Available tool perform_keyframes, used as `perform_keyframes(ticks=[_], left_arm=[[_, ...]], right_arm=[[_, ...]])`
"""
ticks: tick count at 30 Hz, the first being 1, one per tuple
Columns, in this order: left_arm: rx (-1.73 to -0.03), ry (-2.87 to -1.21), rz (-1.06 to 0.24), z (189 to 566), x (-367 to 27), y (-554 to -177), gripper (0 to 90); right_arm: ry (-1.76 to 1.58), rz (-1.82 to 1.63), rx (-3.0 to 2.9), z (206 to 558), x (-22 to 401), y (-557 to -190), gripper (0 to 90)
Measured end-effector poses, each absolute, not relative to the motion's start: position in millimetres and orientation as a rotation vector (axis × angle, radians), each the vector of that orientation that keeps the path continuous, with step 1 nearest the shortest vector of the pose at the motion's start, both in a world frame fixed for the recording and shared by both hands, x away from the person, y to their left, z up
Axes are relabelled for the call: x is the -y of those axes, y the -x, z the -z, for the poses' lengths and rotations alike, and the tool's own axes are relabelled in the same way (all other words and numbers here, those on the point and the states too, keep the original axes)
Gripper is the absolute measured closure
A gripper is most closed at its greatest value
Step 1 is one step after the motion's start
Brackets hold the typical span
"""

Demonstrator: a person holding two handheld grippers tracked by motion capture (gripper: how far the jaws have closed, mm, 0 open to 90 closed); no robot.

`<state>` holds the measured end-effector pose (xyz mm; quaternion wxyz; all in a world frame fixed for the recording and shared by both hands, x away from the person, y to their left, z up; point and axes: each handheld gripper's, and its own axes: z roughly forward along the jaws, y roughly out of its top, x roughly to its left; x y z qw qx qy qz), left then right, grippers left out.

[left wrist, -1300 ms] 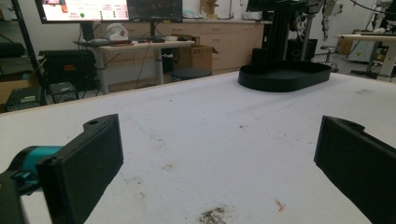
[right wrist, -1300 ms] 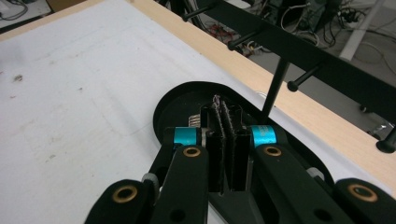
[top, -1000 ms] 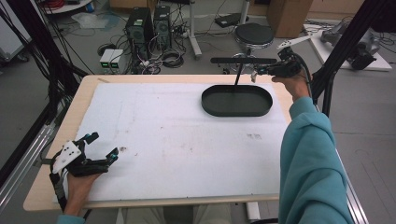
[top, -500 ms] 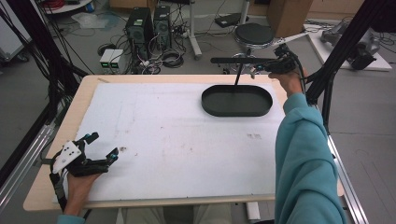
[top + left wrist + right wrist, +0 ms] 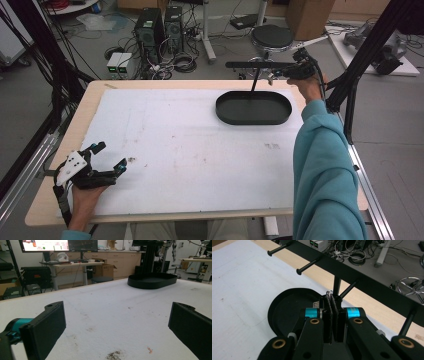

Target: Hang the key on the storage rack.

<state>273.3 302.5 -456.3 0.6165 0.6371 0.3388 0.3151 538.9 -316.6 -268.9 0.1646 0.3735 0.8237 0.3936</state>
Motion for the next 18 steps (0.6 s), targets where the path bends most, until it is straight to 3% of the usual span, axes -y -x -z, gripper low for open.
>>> perform_keyframes(ticks=[18], left_arm=[[-0.78, -1.467, -0.726, 456.3, -302.5, -273.4, 1.7]], right_arm=[[-1.069, -1.096, -2.318, 274.2, 317.1, -543.0, 88.9]])
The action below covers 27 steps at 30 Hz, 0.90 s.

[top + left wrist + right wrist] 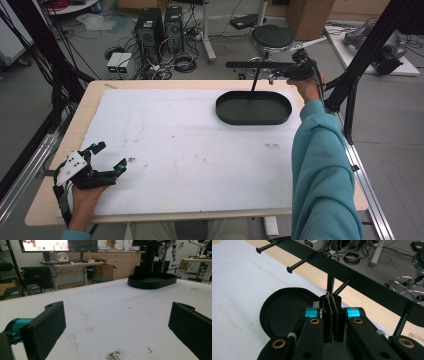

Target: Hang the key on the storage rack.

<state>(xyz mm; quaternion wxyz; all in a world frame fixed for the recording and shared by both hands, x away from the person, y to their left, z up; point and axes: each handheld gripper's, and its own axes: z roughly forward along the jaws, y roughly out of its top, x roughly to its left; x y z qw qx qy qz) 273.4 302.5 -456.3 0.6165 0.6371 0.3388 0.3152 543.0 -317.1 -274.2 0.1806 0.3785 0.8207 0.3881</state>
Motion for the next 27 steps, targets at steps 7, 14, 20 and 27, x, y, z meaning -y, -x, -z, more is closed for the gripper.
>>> perform_keyframes(ticks=[7, 14, 20, 27], left_arm=[[-0.78, -1.468, -0.726, 456.3, -302.5, -273.3, 1.7], [-0.78, -1.467, -0.726, 456.3, -302.5, -273.3, 1.7], [-0.78, -1.467, -0.727, 456.3, -302.5, -273.4, 1.7], [-0.78, -1.467, -0.726, 456.3, -302.5, -273.4, 1.7]], right_arm=[[-1.064, -1.086, -2.308, 274.3, 318.0, -543.6, 88.8], [-1.059, -1.077, -2.304, 274.8, 319.0, -544.8, 88.8], [-1.042, -1.076, -2.292, 275.9, 317.9, -546.6, 88.8], [-1.009, -1.074, -2.282, 276.2, 318.2, -548.0, 88.7]])
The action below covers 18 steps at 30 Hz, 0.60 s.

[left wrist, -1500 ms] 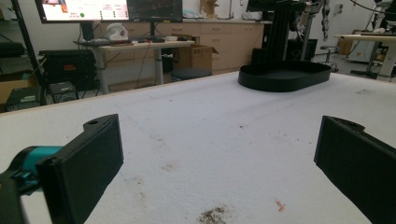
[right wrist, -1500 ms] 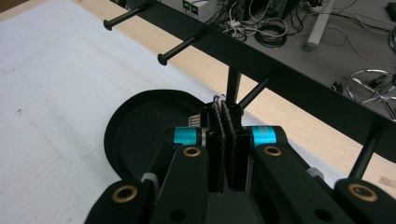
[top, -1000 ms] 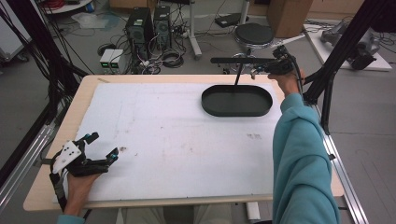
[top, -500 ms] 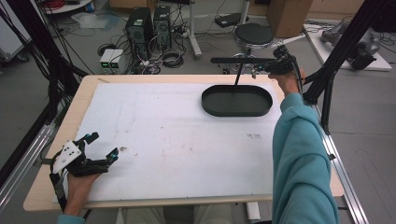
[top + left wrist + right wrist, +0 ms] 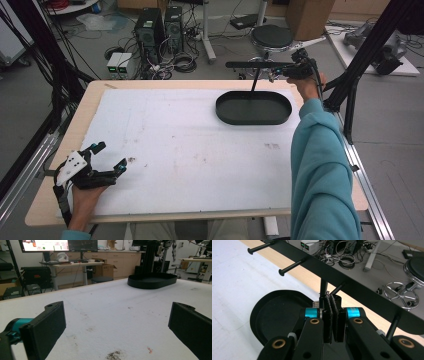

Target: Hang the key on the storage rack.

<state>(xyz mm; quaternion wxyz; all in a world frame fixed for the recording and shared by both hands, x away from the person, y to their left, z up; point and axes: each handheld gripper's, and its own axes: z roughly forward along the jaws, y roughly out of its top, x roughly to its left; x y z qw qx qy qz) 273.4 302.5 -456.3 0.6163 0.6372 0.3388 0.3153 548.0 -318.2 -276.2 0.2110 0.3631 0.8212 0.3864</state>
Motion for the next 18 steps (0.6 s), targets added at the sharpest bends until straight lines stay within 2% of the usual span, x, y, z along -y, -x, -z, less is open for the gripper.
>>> perform_keyframes(ticks=[16, 18], left_arm=[[-0.781, -1.468, -0.727, 456.3, -302.5, -273.4, 1.7], [-0.781, -1.468, -0.726, 456.3, -302.4, -273.4, 1.7]], right_arm=[[-1.021, -1.132, -2.231, 277.4, 322.3, -550.4, 85.5], [-1.03, -1.139, -2.233, 277.4, 323.3, -549.8, 83.0]])
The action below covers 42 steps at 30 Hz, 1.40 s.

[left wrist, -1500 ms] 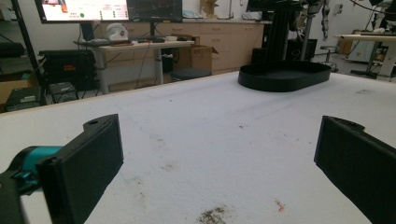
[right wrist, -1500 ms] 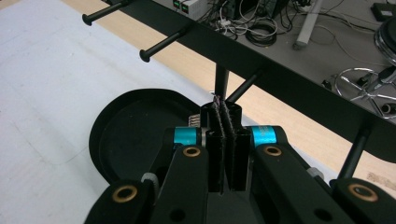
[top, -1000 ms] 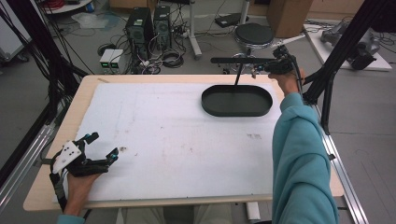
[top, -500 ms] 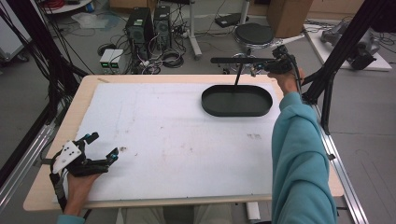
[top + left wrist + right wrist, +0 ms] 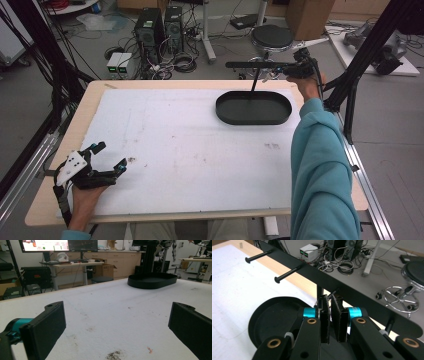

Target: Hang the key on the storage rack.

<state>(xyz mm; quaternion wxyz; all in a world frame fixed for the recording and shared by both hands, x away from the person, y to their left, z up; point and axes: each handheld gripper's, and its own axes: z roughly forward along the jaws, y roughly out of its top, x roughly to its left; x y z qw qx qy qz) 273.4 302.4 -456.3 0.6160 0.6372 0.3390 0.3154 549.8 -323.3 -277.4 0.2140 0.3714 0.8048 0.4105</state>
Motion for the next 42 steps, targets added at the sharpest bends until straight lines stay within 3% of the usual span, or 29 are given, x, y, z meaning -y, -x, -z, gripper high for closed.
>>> perform_keyframes(ticks=[3, 10, 16, 21, 31, 42], left_arm=[[-0.781, -1.467, -0.726, 456.3, -302.6, -273.4, 1.7], [-0.787, -1.46, -0.72, 456.4, -302.9, -273.7, 1.7], [-0.792, -1.461, -0.722, 456.3, -303.3, -273.6, 1.7], [-0.788, -1.461, -0.719, 456.3, -303.3, -273.8, 1.7], [-0.779, -1.461, -0.72, 456.4, -302.8, -273.4, 1.7], [-0.778, -1.465, -0.722, 456.3, -302.8, -273.3, 1.7]], right_arm=[[-1.061, -1.184, -2.205, 275.9, 324.4, -547.5, 70.3], [-1.145, -1.238, -2.122, 264.8, 313.9, -526.4, 1.0], [-1.022, -1.372, -2.061, 254.3, 302.4, -482.4, 0.5], [-0.912, -1.443, -2.036, 265.4, 305.2, -437.1, 0.5], [-0.876, -1.554, -1.884, 353.9, 333.9, -351.7, 0.5], [-0.861, -1.606, -1.837, 410.1, 339.6, -322.0, 0.5]])
